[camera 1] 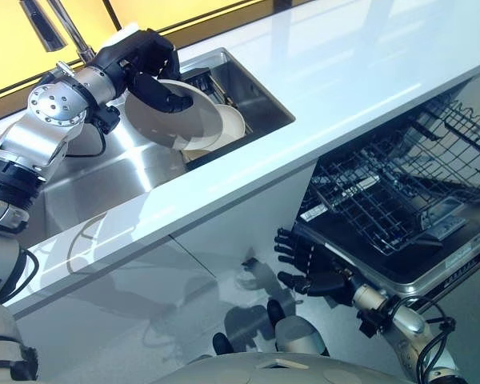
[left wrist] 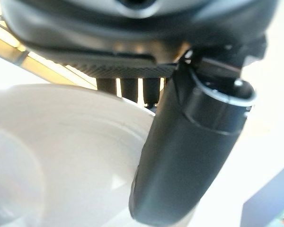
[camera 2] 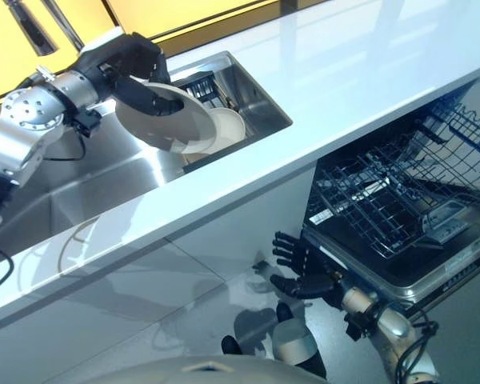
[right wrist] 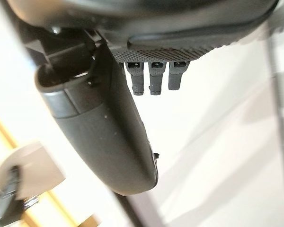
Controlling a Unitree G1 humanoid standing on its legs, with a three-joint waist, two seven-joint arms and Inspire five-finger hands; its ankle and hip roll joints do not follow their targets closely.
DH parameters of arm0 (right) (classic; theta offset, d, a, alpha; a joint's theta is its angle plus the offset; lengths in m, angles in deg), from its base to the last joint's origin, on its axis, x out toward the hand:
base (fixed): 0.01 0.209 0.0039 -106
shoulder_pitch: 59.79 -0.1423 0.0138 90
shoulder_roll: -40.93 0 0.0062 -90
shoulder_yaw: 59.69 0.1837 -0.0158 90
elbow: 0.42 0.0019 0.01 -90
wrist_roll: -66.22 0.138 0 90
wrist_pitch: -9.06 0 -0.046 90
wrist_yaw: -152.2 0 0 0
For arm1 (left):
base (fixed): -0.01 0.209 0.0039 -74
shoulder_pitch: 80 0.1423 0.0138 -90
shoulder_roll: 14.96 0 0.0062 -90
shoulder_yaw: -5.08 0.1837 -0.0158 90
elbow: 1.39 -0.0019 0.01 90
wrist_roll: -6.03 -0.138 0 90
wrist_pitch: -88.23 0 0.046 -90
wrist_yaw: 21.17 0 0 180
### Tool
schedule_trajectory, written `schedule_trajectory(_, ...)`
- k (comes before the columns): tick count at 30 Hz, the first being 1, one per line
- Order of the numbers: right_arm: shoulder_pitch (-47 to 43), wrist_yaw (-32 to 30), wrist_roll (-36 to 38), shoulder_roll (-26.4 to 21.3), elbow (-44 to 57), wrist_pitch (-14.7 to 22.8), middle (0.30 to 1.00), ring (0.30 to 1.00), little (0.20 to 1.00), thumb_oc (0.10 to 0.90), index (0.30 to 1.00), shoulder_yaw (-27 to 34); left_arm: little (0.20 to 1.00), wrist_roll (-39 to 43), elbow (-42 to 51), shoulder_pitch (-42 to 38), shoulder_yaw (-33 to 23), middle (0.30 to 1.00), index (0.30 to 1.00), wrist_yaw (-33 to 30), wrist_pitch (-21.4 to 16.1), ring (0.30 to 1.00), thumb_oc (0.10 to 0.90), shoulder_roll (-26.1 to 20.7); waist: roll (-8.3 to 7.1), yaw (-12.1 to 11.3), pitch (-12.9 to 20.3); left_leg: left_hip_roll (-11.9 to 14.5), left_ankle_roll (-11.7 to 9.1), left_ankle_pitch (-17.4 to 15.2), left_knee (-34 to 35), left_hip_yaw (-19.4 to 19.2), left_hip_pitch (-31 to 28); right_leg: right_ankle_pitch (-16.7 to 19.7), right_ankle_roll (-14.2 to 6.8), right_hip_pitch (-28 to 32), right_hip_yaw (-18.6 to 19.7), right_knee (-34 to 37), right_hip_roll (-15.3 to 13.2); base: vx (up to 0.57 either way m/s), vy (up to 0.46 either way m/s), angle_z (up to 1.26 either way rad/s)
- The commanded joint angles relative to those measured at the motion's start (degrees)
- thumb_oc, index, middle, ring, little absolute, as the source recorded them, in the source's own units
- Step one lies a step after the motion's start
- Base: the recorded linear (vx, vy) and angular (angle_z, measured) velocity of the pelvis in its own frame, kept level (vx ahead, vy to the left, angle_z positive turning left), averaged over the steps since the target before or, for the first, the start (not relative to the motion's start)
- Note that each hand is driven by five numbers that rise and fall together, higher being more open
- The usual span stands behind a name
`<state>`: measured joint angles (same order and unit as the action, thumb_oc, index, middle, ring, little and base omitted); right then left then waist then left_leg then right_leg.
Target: Pick up plates and place into dishwasher.
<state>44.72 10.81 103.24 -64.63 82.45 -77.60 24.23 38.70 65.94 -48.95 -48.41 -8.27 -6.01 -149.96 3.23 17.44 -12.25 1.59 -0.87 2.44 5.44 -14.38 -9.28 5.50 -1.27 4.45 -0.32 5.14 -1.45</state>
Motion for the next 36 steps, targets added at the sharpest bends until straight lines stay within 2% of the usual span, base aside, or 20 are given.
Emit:
schedule_trajectory(1, -2.0, 6.7, 8.4, -3.5, 8.1, 0.8, 0.9, 0.9, 0.9, 0.8, 0.9, 3.4, 0.2, 5.5, -1.3, -7.5, -5.4, 0.3, 0.3, -2.2, -5.9, 0.3, 0.1, -2.4, 0.8, 0.1, 6.2, -0.9, 1.4, -3.9, -1.0, -1.1, -0.5, -4.5, -4.6, -1.3, -0.2, -3.2, 1.4, -0.04, 0.059, 0.01)
schedule_trajectory(2, -3.2, 8.6, 12.2, -3.5, 10.2, -1.1, 0.9, 0.9, 0.9, 0.8, 0.9, 4.7, 0.2, 6.9, -1.1, -6.9, -6.0, 0.3, 0.3, -1.9, -6.4, 0.3, 0.1, -2.2, 0.87, 0.0, 6.4, -0.9, 1.4, -4.0, -1.0, -1.2, -0.5, -4.5, -4.6, -1.3, 0.0, -3.2, 1.5, -0.04, 0.07, 0.0)
schedule_trajectory(7, -6.5, 11.5, 15.9, -4.2, 13.9, -4.3, 0.9, 0.9, 0.9, 0.8, 0.9, 7.6, 0.2, 9.7, -0.4, -5.9, -7.6, 0.3, 0.3, -0.9, -6.1, 0.3, 0.1, -1.5, 1.28, -0.2, 6.9, -1.1, 1.5, -4.2, -0.8, -1.4, -0.6, -4.4, -4.7, -1.4, 0.5, -3.1, 1.5, -0.02, 0.055, -0.01)
schedule_trajectory(8, -8.1, 13.2, 18.5, -5.1, 15.1, -5.3, 0.9, 0.9, 0.9, 0.8, 0.9, 8.8, 0.2, 10.0, -0.1, -6.0, -7.7, 0.3, 0.3, -0.8, -6.2, 0.3, 0.1, -1.4, 1.39, -0.2, 7.0, -1.2, 1.5, -4.2, -0.8, -1.4, -0.7, -4.3, -4.7, -1.3, 0.6, -3.1, 1.5, -0.02, 0.055, -0.03)
schedule_trajectory(14, -13.4, 14.7, 28.6, -6.8, 19.4, -9.4, 0.9, 0.9, 0.9, 0.8, 0.9, 12.1, 0.2, 11.2, -1.0, -6.8, -7.5, 0.3, 0.3, -0.6, -6.3, 0.3, 0.1, -0.7, 1.6, -0.6, 7.6, -1.5, 1.7, -4.5, -0.7, -1.6, -0.7, -4.3, -4.7, -1.5, 1.1, -3.1, 1.6, -0.02, 0.049, -0.04)
schedule_trajectory(20, -18.7, 10.2, 37.9, -5.5, 22.9, -8.3, 0.9, 0.9, 0.9, 0.8, 0.9, 14.1, 0.2, 13.3, -3.3, -8.1, -7.7, 0.3, 0.3, -0.4, -6.4, 0.3, 0.1, 0.9, 1.88, -0.7, 8.1, -1.6, 1.8, -4.5, -0.7, -1.8, -0.7, -4.2, -4.6, -1.7, 1.4, -3.3, 1.8, -0.02, 0.038, -0.03)
schedule_trajectory(24, -21.1, 8.1, 36.8, -5.5, 22.5, -7.6, 0.9, 0.9, 0.9, 0.8, 0.9, 15.5, 0.2, 14.8, -4.3, -8.9, -7.6, 0.3, 0.3, -0.4, -6.5, 0.3, 0.1, 2.2, 1.97, -0.6, 8.4, -1.7, 1.8, -4.6, -0.7, -1.9, -0.8, -4.1, -4.6, -1.6, 1.6, -3.3, 1.9, 0.0, 0.019, -0.02)
schedule_trajectory(27, -24.0, 4.6, 38.8, -5.7, 21.4, -5.5, 0.9, 0.9, 0.9, 0.8, 0.9, 15.8, 0.2, 16.3, -4.7, -10.2, -7.4, 0.3, 0.3, -0.3, -6.2, 0.3, 0.1, 3.6, 1.95, -0.8, 9.0, -1.6, 1.7, -4.5, -0.7, -2.0, -0.9, -4.0, -4.5, -1.5, 1.6, -3.2, 2.0, 0.0, 0.013, -0.01)
schedule_trajectory(32, -28.6, -2.1, 35.8, -6.0, 18.5, -2.3, 0.9, 0.9, 0.9, 0.8, 0.9, 15.5, 0.2, 17.1, -4.1, -10.4, -7.6, 0.3, 0.3, -1.6, -6.9, 0.3, 0.1, 6.1, 1.89, -1.2, 9.5, -1.6, 1.6, -4.7, -0.7, -1.7, -1.2, -4.2, -4.2, -1.1, 1.5, -3.1, 2.1, 0.0, 0.0, 0.0)
schedule_trajectory(36, -31.0, -8.1, 27.3, -7.2, 15.9, 2.2, 0.9, 0.9, 0.9, 0.8, 0.9, 14.8, 0.2, 16.9, -2.5, -10.9, -7.8, 0.3, 0.3, -2.9, -7.2, 0.3, 0.1, 7.7, 1.8, -1.5, 9.7, -1.6, 1.5, -4.6, -0.7, -1.3, -1.2, -4.2, -4.1, -0.9, 1.4, -3.1, 2.1, 0.0, 0.0, 0.0)
